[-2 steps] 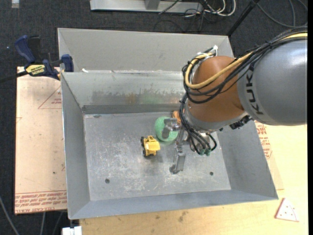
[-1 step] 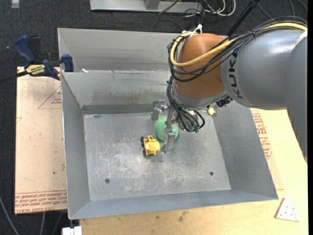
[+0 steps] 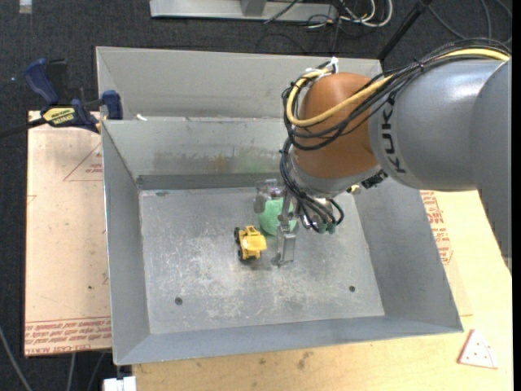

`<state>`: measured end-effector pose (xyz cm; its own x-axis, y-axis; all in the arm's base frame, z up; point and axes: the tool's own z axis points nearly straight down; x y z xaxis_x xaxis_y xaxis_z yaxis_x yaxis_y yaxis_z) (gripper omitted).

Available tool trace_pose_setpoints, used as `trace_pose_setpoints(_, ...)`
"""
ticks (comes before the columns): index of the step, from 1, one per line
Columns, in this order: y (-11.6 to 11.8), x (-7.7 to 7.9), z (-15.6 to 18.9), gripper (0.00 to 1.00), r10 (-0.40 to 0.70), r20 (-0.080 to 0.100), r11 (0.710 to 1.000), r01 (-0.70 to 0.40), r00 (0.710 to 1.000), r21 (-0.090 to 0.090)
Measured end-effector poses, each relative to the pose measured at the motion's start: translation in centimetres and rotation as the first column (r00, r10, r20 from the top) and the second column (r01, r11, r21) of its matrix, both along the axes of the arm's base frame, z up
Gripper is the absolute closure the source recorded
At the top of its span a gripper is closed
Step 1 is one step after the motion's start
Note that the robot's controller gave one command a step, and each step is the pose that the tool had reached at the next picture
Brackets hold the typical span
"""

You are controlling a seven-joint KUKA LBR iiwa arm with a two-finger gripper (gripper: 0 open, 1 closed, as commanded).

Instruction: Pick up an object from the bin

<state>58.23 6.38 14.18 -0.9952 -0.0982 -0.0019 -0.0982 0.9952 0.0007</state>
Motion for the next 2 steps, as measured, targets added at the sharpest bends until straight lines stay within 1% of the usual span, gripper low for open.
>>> trace_pose_setpoints(1, 0.7, 0.3, -3.6, 0.0, 0.222, 0.001, 0.975, -0.222, 0.975, 0.0)
trace_pose_setpoints(2, 2.7, 1.7, -6.9, 1.0, 0.631, 0.005, 0.776, -0.631, 0.776, -0.003)
